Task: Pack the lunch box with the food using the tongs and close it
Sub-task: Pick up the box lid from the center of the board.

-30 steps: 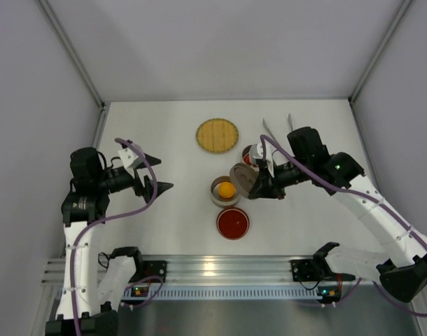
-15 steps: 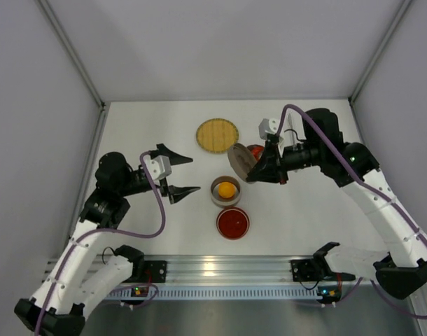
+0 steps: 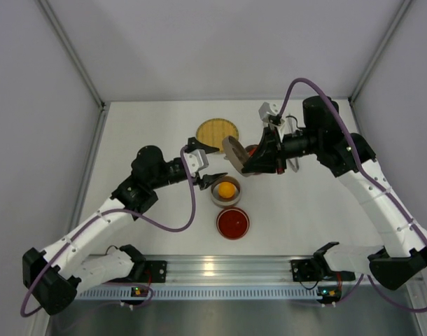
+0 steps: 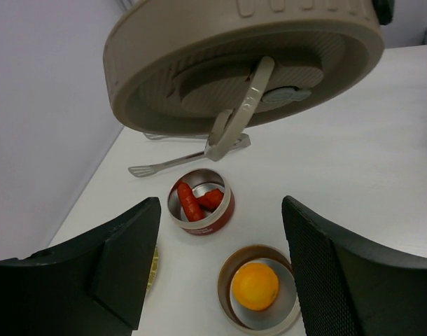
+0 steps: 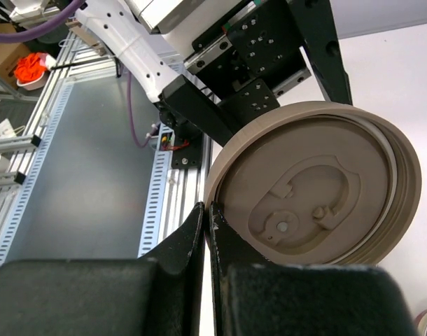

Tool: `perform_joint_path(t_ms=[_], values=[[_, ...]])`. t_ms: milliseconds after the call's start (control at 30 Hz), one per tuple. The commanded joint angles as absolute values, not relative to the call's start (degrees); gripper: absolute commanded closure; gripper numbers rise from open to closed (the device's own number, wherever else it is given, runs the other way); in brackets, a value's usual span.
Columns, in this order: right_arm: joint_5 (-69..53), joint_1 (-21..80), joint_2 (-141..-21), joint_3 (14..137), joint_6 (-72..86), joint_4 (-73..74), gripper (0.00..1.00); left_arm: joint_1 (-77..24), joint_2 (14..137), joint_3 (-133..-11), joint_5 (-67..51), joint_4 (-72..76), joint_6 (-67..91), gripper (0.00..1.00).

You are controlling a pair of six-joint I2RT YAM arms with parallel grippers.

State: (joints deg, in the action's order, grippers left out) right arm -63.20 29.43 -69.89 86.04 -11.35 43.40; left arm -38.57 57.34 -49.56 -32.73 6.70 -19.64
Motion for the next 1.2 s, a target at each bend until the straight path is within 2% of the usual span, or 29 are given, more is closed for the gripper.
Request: perform_joint_path(t_ms=[0,200,467,633,867,1000,1167], values=[[-67.0,28.7,-68.8,87.7,-9.7,37.6,1.00,-40.3,58.3,-53.6,-27.4,13.4,-21.7,0.26],[-67.3,28.7,-68.4,87.2,-9.1,37.2,1.00,-41.9,59.1,-56.4,-27.6,13.4,-20.9,0.30],[-67.2,28.7,-68.4,86.9,-8.1,35.9,1.00,-45.6,58.9,-57.8,-30.0,9.8,-23.0,0.45],[-68.0,28.4,-68.9,87.6,-6.0,34.2,1.00,-45.8,58.9,-57.3,-30.1,8.2,-23.1,0.49],[-69.0,28.1,-69.2,87.2,-3.2,31.6,1.00,-45.8,59.2,-57.0,-23.8,8.4,-23.0,0.55],[-68.4,28.1,-69.2,86.8,-2.5,30.9,1.00,-45.8,59.3,-57.2,-24.3,8.0,-20.3,0.59],[-67.3,28.1,-69.2,86.3,-2.5,30.9,1.00,-45.8,59.3,-58.2,-24.3,7.8,-17.3,0.73]])
